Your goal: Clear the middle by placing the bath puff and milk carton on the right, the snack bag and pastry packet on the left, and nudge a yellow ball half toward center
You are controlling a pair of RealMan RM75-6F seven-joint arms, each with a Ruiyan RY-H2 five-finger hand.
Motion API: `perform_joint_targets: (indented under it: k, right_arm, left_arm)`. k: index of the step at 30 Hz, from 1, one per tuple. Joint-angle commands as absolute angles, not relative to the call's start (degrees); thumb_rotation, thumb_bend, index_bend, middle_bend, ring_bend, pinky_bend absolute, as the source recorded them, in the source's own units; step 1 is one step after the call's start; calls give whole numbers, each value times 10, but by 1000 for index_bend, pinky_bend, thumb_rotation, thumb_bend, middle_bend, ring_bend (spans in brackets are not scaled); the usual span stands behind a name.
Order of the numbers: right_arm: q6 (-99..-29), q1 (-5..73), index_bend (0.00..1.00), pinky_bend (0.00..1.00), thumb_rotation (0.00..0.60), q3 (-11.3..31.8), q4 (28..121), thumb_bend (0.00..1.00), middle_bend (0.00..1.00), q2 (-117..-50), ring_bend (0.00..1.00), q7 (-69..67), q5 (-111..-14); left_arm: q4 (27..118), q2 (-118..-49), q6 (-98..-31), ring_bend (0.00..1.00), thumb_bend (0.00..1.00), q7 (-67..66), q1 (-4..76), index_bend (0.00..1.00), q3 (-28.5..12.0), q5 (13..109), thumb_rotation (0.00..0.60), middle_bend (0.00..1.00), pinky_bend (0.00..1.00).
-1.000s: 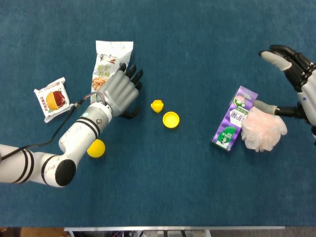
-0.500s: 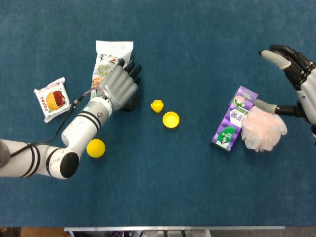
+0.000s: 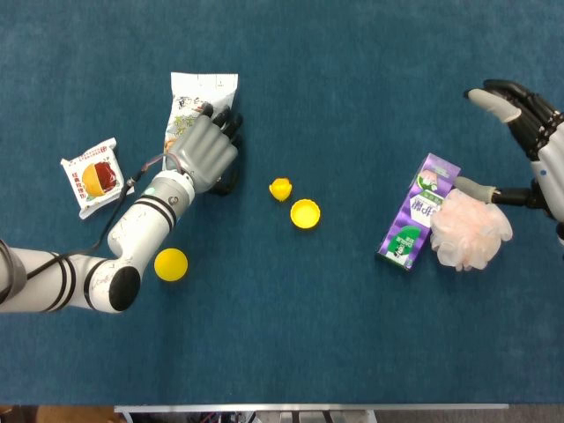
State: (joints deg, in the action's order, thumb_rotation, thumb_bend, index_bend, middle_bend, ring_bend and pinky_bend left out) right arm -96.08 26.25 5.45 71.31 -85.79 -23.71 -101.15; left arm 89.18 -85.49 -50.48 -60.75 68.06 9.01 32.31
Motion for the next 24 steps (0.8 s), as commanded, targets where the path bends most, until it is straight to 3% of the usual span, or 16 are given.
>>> perform_joint_targets:
  k: [1, 24]
  right_arm:
    - [-961, 262, 163, 370, 600, 54, 712, 0, 269, -858, 192, -238, -1011]
    - [-963, 261, 163, 369, 600, 55, 706, 0, 269, -863, 192, -246, -1010]
  left_arm:
    - [886, -856, -507, 0, 523, -610, 679, 146, 95, 314, 0, 1, 149]
    - [909, -848, -593, 0, 531, -711, 679, 166, 134, 160, 0, 22, 149]
